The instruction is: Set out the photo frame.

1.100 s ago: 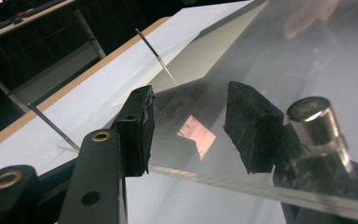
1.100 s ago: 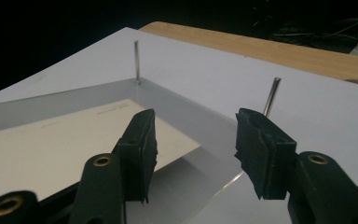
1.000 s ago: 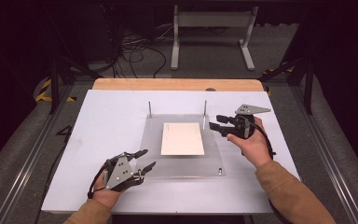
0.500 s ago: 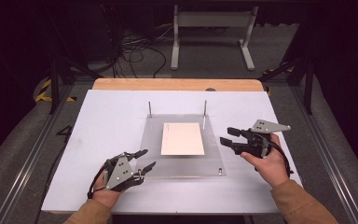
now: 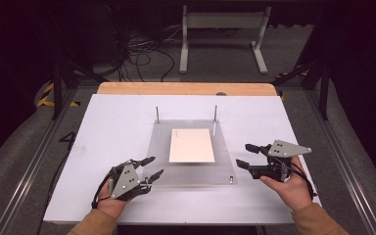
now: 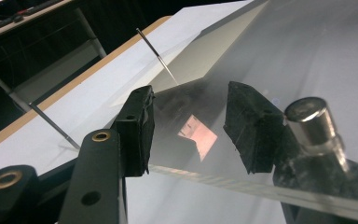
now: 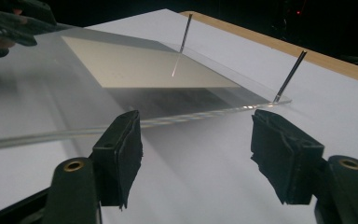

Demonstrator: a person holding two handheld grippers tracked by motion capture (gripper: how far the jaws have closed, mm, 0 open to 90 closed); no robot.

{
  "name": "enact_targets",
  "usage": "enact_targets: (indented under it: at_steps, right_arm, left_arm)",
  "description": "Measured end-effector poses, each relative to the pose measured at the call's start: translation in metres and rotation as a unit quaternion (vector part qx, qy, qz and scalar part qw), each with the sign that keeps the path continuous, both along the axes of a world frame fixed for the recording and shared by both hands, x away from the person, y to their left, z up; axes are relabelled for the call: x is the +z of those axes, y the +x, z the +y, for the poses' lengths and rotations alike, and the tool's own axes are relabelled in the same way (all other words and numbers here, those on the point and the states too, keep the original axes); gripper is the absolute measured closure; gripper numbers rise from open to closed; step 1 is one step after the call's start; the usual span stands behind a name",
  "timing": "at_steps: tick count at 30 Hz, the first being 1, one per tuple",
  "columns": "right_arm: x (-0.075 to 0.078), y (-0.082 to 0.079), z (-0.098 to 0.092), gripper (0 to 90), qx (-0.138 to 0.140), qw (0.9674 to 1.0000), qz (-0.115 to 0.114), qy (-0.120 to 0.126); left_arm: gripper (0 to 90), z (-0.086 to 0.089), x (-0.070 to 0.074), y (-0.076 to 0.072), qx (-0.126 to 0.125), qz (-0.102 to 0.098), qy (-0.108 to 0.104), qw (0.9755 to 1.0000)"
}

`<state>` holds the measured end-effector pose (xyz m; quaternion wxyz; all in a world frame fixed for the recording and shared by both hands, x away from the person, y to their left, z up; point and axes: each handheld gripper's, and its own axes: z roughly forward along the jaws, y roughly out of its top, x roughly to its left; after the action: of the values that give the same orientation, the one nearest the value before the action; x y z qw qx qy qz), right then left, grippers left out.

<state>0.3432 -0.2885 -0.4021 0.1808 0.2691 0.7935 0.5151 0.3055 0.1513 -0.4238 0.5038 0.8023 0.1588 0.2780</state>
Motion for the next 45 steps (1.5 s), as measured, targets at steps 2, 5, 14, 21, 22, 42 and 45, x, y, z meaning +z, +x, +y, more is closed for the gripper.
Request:
enact_targets:
  at_steps: [2,5,14,21,22,42,45]
  right_arm:
    - [-0.003,-0.001,0.0,30.8,0.007,1.0,-0.002,-0.004]
    - [-0.005,-0.002,0.003,27.0,0.026,0.9995,-0.013,-0.012]
    - [-0.005,-0.004,0.007,20.4,0.042,0.9983,-0.033,-0.023]
    - [-0.004,-0.007,0.012,18.9,0.057,0.9973,-0.04,-0.026]
    - [-0.002,-0.007,0.014,18.8,0.059,0.9969,-0.045,-0.025]
    - [0.014,0.009,0.036,27.1,0.076,0.9915,-0.105,-0.014]
    - [0.015,0.014,0.039,28.8,0.077,0.9902,-0.116,-0.008]
  left_arm:
    - [51.1,0.0,0.0,0.0,0.0,0.002,0.0,1.0]
    - [51.1,0.0,0.001,0.0,0.002,0.004,-0.002,1.0]
    - [51.1,0.001,0.004,0.002,-0.002,0.009,-0.006,0.9999]
    - [51.1,0.002,0.011,0.007,-0.006,0.019,-0.017,0.9997]
    - [51.1,0.002,0.015,0.009,-0.009,0.024,-0.021,0.9995]
    - [51.4,0.0,0.035,0.021,-0.013,0.019,-0.049,0.9985]
    - [51.4,0.0,0.036,0.023,-0.013,0.018,-0.056,0.9982]
